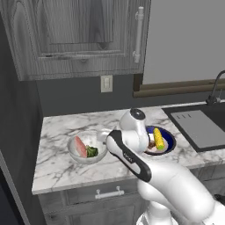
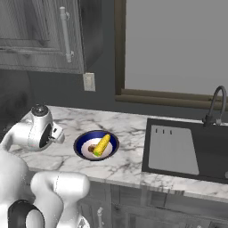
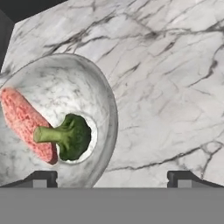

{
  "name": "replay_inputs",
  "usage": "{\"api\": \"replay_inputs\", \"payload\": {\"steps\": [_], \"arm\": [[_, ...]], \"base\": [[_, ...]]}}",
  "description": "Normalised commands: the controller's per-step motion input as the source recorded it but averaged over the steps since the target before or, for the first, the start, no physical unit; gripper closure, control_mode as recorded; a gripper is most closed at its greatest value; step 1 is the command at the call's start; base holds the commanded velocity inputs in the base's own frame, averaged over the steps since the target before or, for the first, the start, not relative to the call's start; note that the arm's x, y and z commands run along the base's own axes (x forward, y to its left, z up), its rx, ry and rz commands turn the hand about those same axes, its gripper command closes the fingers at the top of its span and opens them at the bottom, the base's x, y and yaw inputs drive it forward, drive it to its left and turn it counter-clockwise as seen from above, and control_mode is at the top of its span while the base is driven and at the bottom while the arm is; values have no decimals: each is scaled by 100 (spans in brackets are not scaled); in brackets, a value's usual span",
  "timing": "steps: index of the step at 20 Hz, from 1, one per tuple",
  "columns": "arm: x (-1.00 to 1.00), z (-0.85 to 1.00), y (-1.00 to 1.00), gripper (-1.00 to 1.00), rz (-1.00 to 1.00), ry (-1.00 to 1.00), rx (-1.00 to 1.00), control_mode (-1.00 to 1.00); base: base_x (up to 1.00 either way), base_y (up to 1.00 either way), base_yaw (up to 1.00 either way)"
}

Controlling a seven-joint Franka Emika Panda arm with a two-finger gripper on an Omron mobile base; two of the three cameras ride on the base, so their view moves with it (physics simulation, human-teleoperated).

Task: Place the bowl containing the steak and broccoli in the microwave. Close the microwave door and press the start button to microwave the meal.

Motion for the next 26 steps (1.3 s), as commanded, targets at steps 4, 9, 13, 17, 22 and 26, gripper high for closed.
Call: {"api": "replay_inputs", "payload": {"steps": [4,9,13,17,22,26], "arm": [[49,-40,14,-100,-1,7,1,-100],[41,-31,19,-100,0,7,0,-100],[34,-26,19,-100,0,7,0,-100],[24,-23,20,100,0,6,0,-100],[6,-12,11,100,0,2,0,-100],[0,-4,0,100,0,0,0,-100]], "base": [[0,0,0],[0,0,0],[0,0,0],[0,0,0],[0,0,0],[0,0,0]]}}
